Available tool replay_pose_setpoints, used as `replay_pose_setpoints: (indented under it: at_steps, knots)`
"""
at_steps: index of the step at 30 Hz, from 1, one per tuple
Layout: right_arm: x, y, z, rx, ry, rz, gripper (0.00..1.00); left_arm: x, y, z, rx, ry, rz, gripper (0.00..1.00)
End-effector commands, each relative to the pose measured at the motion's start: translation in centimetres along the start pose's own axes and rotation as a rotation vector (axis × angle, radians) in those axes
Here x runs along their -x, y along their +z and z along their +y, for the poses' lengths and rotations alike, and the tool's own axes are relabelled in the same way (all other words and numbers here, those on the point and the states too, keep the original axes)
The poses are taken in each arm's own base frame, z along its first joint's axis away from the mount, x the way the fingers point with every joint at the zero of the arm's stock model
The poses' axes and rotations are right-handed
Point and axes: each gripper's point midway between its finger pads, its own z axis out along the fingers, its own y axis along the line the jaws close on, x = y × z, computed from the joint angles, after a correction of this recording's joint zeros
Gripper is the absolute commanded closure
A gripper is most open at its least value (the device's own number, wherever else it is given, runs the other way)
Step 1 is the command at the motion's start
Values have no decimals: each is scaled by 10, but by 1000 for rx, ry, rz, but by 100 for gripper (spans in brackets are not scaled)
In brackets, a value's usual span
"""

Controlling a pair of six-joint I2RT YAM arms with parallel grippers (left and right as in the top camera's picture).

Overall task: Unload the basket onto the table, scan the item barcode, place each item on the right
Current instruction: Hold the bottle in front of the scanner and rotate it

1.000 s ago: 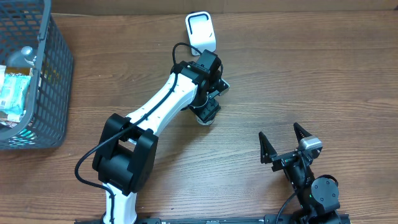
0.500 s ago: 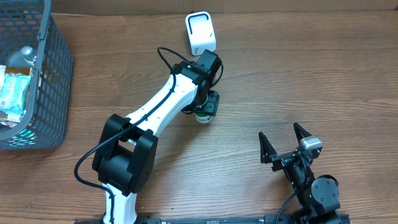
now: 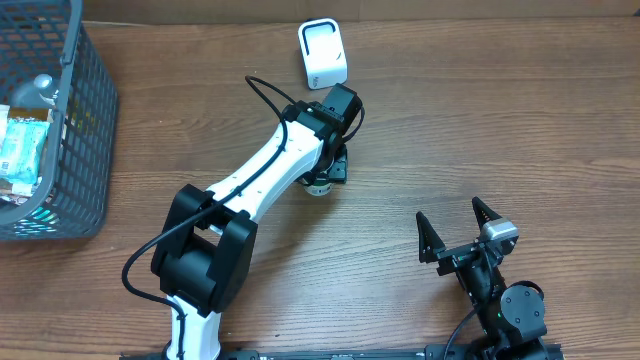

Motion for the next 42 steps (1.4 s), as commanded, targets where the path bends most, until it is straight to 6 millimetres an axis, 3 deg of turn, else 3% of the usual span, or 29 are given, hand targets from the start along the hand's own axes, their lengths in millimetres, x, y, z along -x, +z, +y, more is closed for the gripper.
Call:
replay_pose_setpoints:
  at_steps: [1,10,18,23,35,42]
  knots:
    - [-3,0,-2,-5,-6,0,0,6,1,-1,11,-22,-37,43]
    - [-3,0,-2,-5,-6,0,0,6,1,0,6,-26,-33,44]
    - [-3,0,-2,-5,-6,0,0,4,1,-4,-13,-26,-23,33]
    - [-3,0,-2,-5,-6,0,0,3,0,-5,-20,-27,-16,34]
    - [-3,0,-2,-5,-6,0,0,16,-40,-10,-19,-98,-28,37]
    - [-3,0,-2,-5,-6,0,0,16,-43,-16,-1,-142,-55,43]
